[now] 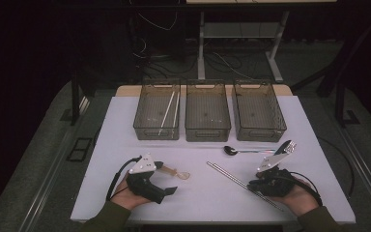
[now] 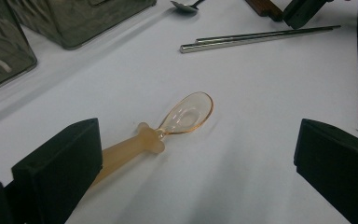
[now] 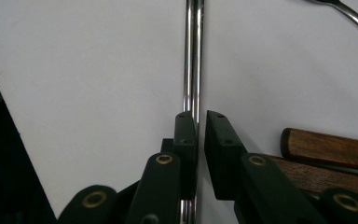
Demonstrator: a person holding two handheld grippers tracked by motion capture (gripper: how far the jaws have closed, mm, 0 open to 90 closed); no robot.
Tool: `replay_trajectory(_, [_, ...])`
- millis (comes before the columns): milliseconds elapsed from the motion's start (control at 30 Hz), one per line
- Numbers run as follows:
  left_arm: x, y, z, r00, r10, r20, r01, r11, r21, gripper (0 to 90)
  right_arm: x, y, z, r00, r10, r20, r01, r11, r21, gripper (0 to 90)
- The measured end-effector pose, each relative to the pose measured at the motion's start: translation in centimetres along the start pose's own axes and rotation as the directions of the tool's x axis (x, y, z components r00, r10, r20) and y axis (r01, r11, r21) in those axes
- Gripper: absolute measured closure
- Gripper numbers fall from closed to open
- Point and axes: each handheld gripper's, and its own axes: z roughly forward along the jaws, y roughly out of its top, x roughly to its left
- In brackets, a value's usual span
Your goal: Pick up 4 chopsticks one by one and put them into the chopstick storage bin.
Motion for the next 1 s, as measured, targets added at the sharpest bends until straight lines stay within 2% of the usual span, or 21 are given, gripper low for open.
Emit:
replay_trajectory(300, [0.0,0.0,0.0,1.0000,0.000,0.001,0.000,1.0000,0.001,0.0,0.0,0.2,0.4,0.9998,-0.014,0.013,0.014,0.999,0.035,83.4])
replay_trajectory(467, [-0.1,0.1,0.0,1.0000,0.001,0.001,-0.001,1.0000,-0.001,0.0,-0.2,0.7,0.8,0.9997,-0.016,0.017,0.015,0.997,0.082,83.4])
replay_trajectory(600, [0.0,0.1,0.0,1.0000,0.001,0.002,-0.001,1.0000,-0.003,0.0,-0.5,1.7,1.0,0.9999,-0.009,0.007,0.008,0.988,0.157,82.6])
replay_trajectory(700, [0.0,0.1,0.0,1.0000,0.002,0.002,-0.002,1.0000,-0.004,0.0,-0.3,2.9,1.3,0.9998,0.003,0.018,-0.008,0.971,0.239,82.6])
replay_trajectory(833, [0.0,0.1,0.0,1.0000,0.003,0.003,-0.003,1.0000,-0.005,0.0,-0.2,4.3,1.9,0.9992,-0.020,0.034,0.007,0.938,0.345,82.6])
replay_trajectory(1000, [-0.1,0.1,-0.1,1.0000,0.005,0.004,-0.005,1.0000,-0.006,0.0,-0.1,5.4,2.5,0.9984,-0.033,0.045,0.011,0.904,0.428,82.7])
